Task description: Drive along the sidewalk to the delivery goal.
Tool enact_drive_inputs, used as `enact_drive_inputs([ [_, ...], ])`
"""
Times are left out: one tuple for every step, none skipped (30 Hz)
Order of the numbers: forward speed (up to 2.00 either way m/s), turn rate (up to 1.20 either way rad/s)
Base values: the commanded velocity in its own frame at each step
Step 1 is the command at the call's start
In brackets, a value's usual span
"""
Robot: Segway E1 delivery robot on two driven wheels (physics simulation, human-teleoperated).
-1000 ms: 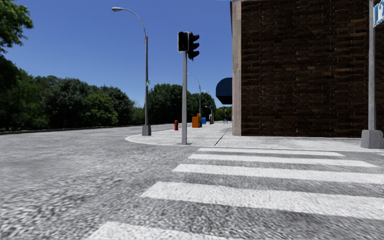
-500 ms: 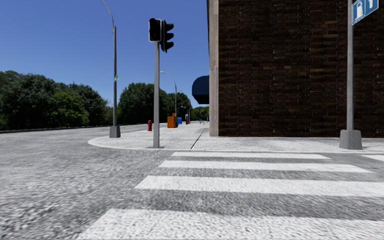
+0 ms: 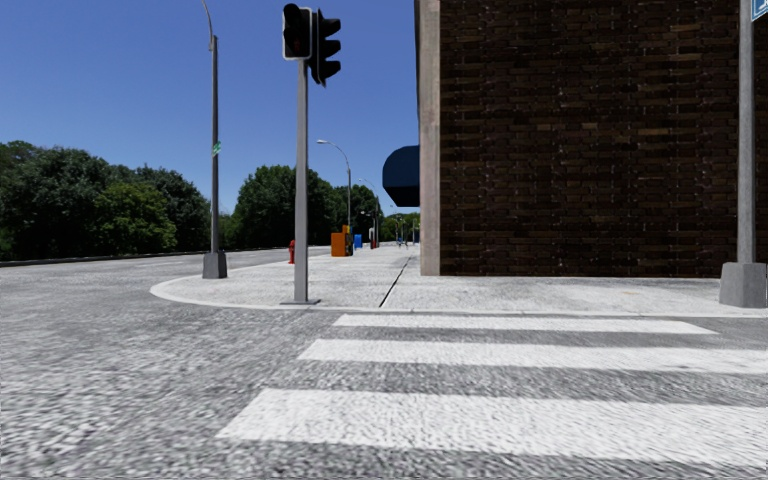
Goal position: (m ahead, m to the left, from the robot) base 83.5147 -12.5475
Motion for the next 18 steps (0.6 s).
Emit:
enact_drive_inputs([
  [1.37, -0.56],
  [1.37, -0.57],
  [1.37, -0.57],
  [1.37, -0.57],
  [1.37, -0.57],
  [1.37, -0.57],
  [1.37, -0.57],
  [1.37, -0.57],
  [1.37, -0.57],
  [1.37, -0.48],
  [1.37, -0.41],
  [1.37, -0.33],
  [1.37, -0.33],
  [1.37, -0.11],
  [1.37, 0.0],
  [1.37, 0.0],
  [1.37, 0.0],
  [1.37, 0.0],
])
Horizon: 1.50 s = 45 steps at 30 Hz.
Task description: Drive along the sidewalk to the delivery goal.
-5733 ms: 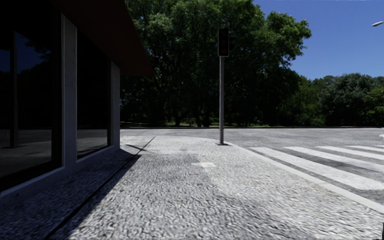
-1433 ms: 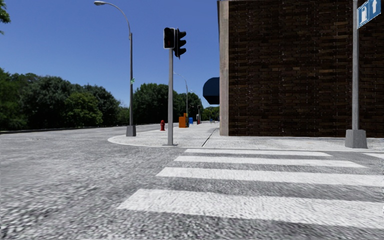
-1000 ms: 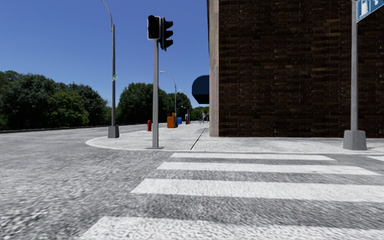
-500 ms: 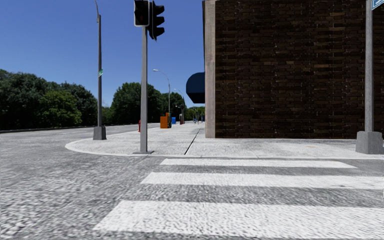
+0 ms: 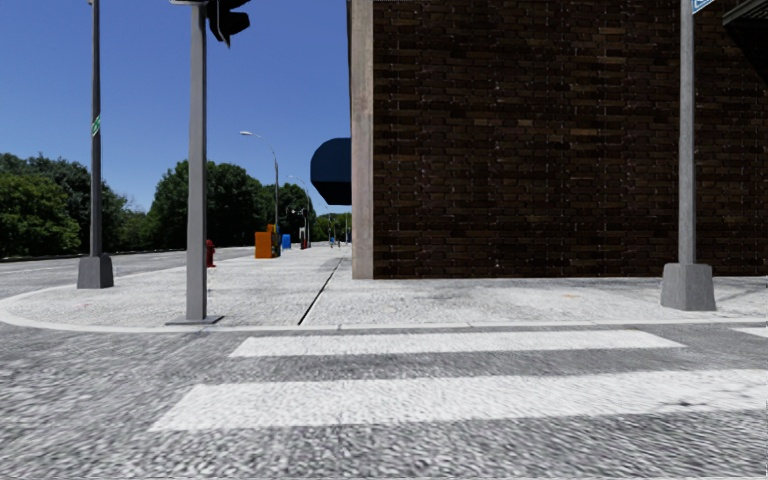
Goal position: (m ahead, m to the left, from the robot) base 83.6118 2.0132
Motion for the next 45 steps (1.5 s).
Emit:
enact_drive_inputs([
  [1.37, 0.0],
  [1.37, 0.0],
  [1.37, 0.0],
  [1.37, 0.0],
  [1.36, 0.0],
  [1.36, 0.0],
  [1.36, 0.0],
  [1.36, 0.0],
  [1.36, 0.0],
  [1.36, 0.0],
  [1.39, 0.0],
  [1.42, 0.0],
  [1.42, 0.0],
  [1.43, 0.0],
  [1.43, 0.0],
  [1.43, 0.0],
  [1.43, 0.0],
  [1.43, 0.0],
  [1.43, 0.06],
  [1.43, 0.15],
  [1.42, 0.18],
  [1.42, 0.19],
  [1.42, 0.19],
  [1.42, 0.2],
  [1.42, 0.2],
  [1.42, 0.21],
  [1.42, 0.23],
  [1.42, 0.23],
  [1.42, 0.24],
  [1.42, 0.25],
  [1.43, 0.25],
  [1.43, 0.26],
  [1.43, 0.26],
  [1.44, 0.26],
  [1.44, 0.26],
  [1.44, 0.26],
  [1.44, 0.26],
  [1.44, 0.26],
  [1.44, 0.26],
  [1.44, 0.26],
  [1.44, 0.27],
  [1.44, 0.27],
  [1.44, 0.27],
  [1.44, 0.28],
  [1.44, 0.29],
])
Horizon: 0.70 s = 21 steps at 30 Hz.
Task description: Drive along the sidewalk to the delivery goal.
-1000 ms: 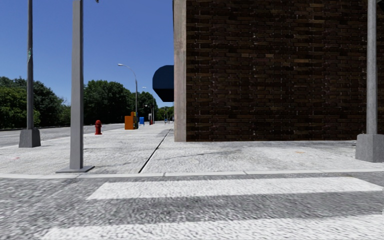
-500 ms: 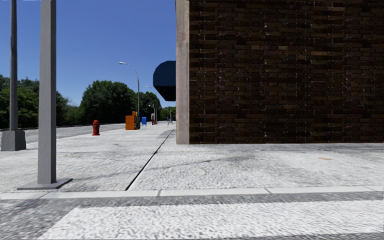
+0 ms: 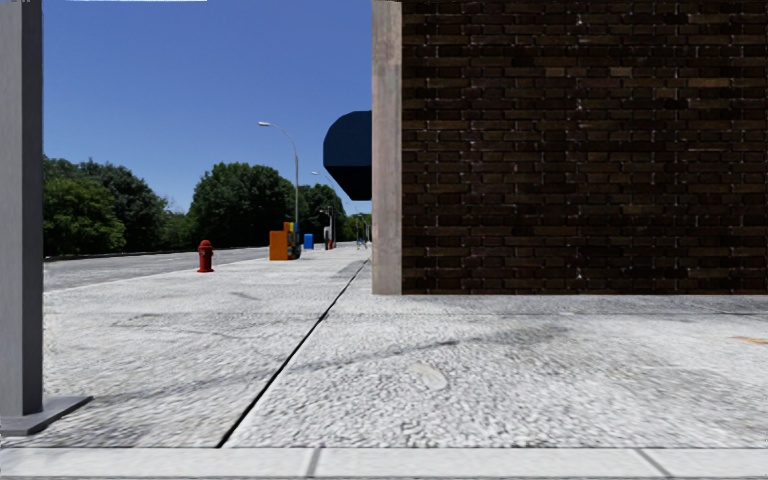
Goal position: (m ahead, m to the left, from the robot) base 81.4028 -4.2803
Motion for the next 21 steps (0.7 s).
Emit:
enact_drive_inputs([
  [1.44, 0.3],
  [1.44, 0.34],
  [1.44, 0.34],
  [1.44, 0.36],
  [1.44, 0.37],
  [1.44, 0.37],
  [1.44, 0.37],
  [1.44, 0.38],
  [1.44, 0.38],
  [1.44, 0.38],
  [1.44, 0.39],
  [1.44, 0.39],
  [1.44, 0.39],
  [1.44, 0.39],
  [1.44, 0.39],
  [1.44, 0.39],
  [1.44, 0.39],
  [1.44, 0.39],
  [1.44, 0.39],
  [1.44, 0.39],
  [1.44, 0.39],
])
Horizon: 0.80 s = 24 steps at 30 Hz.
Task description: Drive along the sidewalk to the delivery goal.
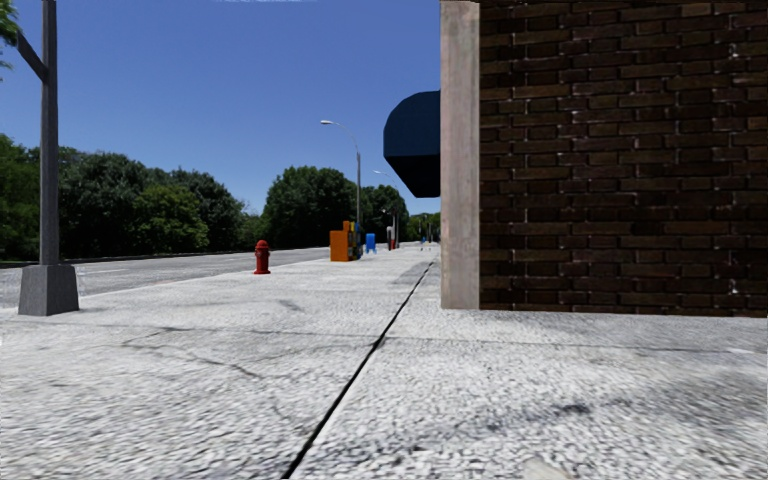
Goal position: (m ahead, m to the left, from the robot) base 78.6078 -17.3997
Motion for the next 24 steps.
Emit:
enact_drive_inputs([
  [1.44, 0.39],
  [1.44, 0.39],
  [1.44, 0.39],
  [1.44, 0.39],
  [1.44, 0.39],
  [1.44, 0.39],
  [1.44, 0.39],
  [1.44, 0.39],
  [1.44, 0.39],
  [1.44, 0.39],
  [1.44, 0.39],
  [1.44, 0.39],
  [1.44, 0.39],
  [1.44, 0.39],
  [1.44, 0.39],
  [1.44, 0.33],
  [1.44, 0.06],
  [1.44, 0.0],
  [1.44, 0.0],
  [1.44, 0.0],
  [1.44, 0.0],
  [1.44, 0.0],
  [1.44, 0.0],
  [1.44, 0.0],
])
